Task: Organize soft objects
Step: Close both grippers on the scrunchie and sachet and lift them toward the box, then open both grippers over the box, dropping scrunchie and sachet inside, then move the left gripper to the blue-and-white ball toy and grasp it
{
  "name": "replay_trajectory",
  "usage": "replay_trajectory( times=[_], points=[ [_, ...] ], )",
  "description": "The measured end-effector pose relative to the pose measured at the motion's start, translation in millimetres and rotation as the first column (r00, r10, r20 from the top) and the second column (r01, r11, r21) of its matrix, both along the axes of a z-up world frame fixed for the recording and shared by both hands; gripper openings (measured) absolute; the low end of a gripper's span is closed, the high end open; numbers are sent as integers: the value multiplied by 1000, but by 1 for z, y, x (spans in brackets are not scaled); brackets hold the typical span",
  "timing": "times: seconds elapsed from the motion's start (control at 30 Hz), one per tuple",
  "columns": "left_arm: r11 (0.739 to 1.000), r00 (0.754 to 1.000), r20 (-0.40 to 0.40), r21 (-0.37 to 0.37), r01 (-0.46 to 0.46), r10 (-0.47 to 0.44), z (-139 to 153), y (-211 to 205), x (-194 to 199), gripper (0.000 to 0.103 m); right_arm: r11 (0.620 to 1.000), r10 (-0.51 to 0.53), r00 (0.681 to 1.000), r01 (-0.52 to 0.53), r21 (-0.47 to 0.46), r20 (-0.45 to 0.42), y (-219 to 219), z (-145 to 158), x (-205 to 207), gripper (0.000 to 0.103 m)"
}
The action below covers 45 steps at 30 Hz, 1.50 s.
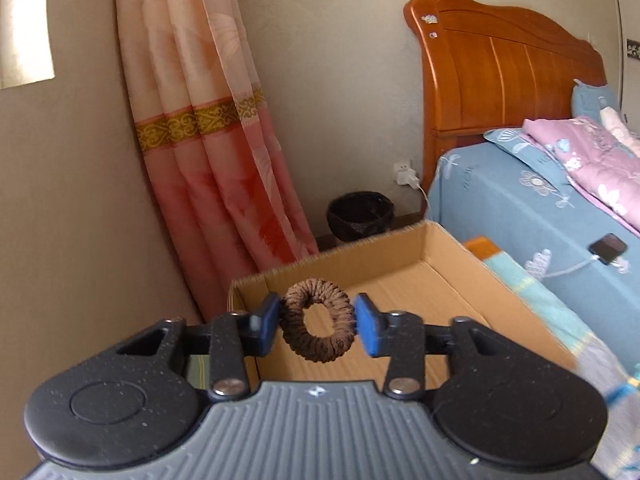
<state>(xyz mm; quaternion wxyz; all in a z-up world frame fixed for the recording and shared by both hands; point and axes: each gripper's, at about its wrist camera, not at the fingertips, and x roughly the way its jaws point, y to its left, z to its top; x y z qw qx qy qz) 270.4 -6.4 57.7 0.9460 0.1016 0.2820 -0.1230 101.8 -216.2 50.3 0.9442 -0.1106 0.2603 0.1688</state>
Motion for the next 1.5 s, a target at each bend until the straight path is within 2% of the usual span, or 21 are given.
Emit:
replay_trajectory(
  times=[0.03,0.07,0.1,0.3,0.5,0.67,0.9,1.13,1.17,1.2,1.23,1.27,1.3,1.5],
  points=[
    [1000,1000,-2,14,-24,24,-3,-1,6,84,1000,-2,1000,2,-2,1,0,0,2,42],
    [998,999,5,24,-50,50,-6,-1,9,92,1000,-5,1000,6,-3,1,-1,1,5,42],
    [998,998,26,26,-61,60,-9,0,9,94,1000,-8,1000,8,-5,-1,-1,1,7,42],
    [999,999,-14,-1,-45,45,-8,18,-14,95,1000,-11,1000,11,-15,-7,2,2,12,42],
    [999,999,-12,-8,-44,44,-2,37,-84,98,1000,4,1000,-4,-18,7,11,10,10,42],
    [996,996,38,12,-87,86,-7,46,-147,98,1000,8,1000,-8,-5,11,18,24,26,42],
    [982,983,-3,-46,-182,183,-26,70,-192,98,1000,-9,1000,8,-28,-14,39,33,88,42],
    [970,972,-49,-66,-232,229,-40,84,-197,98,996,-54,998,52,-76,-23,63,31,168,42],
    [968,970,-57,-72,-241,237,-43,86,-198,98,995,-64,998,61,-75,-29,66,30,179,47],
    [965,967,-65,-78,-249,245,-45,88,-200,98,995,-72,997,69,-74,-37,67,29,187,60],
    [965,967,-73,-82,-250,245,-46,90,-200,98,994,-95,995,93,-64,-38,68,27,195,68],
    [965,967,-78,-83,-248,241,-48,91,-201,98,992,-116,993,114,-56,-38,68,26,199,85],
    [965,967,-82,-82,-249,242,-50,93,-202,98,992,-120,992,118,-48,-46,67,25,201,97],
    [968,967,-100,-69,-243,235,-55,93,-205,98,994,-103,993,100,-50,-59,67,17,180,103]
  ],
)
